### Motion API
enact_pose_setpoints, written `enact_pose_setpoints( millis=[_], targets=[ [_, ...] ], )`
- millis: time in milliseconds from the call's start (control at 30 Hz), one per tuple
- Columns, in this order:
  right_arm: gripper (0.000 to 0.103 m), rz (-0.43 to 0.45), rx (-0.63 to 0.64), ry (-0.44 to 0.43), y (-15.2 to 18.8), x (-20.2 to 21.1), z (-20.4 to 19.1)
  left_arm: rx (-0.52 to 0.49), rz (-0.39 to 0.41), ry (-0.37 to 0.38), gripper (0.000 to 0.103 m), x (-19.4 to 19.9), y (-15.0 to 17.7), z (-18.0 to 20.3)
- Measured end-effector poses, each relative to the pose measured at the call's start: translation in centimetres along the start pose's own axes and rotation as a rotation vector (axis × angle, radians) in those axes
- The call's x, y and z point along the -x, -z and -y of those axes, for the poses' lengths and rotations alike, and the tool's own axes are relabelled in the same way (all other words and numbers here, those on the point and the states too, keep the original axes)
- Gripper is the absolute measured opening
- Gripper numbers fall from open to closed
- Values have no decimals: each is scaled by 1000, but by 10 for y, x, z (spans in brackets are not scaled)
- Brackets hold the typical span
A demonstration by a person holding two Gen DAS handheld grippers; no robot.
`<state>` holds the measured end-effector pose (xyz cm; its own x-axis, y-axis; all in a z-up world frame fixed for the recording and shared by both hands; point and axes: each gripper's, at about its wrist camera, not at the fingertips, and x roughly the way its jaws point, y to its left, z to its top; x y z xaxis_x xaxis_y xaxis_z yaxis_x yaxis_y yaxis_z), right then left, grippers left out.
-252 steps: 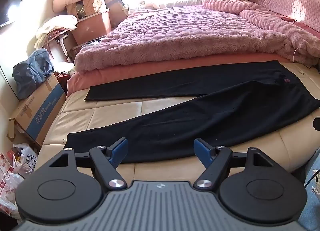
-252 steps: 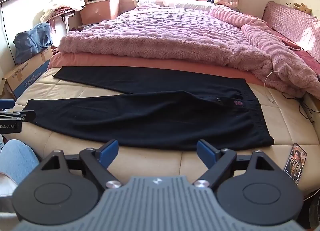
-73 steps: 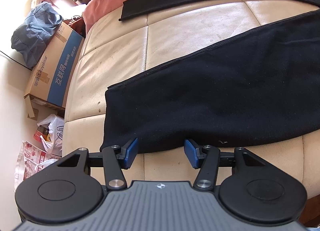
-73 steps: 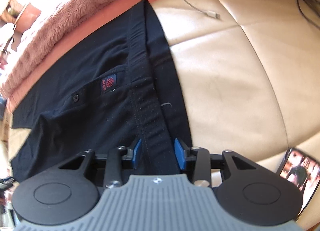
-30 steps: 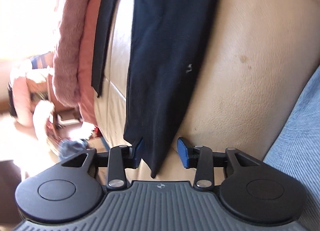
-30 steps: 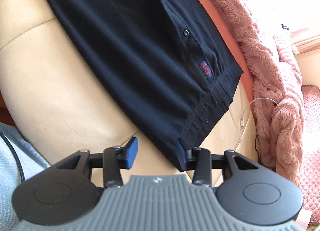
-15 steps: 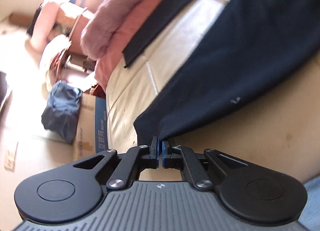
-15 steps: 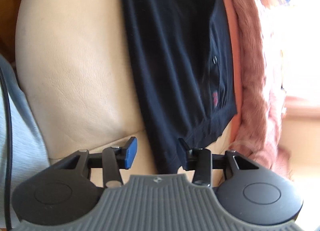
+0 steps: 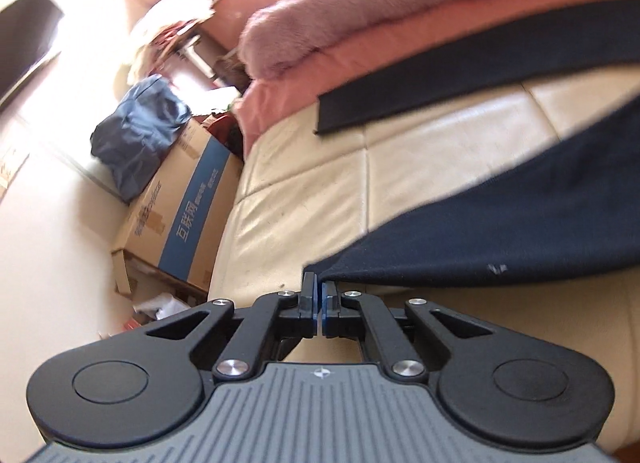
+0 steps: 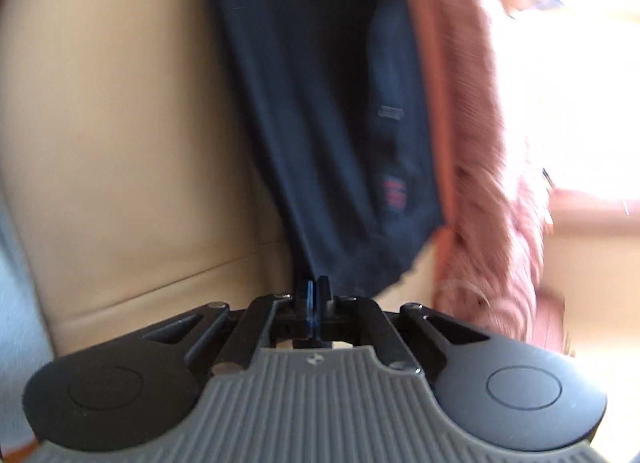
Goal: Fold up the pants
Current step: 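Close the left tool on the hem and lift it toward the waistband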
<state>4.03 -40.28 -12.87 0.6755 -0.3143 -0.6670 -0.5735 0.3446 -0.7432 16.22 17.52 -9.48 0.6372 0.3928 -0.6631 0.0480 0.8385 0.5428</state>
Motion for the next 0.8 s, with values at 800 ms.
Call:
enact_pose_setpoints(
  millis=[800],
  targets=[
    [0,-17,-524,29,-104,-154,223,112,-160,-81,1,-114,-220,-18]
  ],
)
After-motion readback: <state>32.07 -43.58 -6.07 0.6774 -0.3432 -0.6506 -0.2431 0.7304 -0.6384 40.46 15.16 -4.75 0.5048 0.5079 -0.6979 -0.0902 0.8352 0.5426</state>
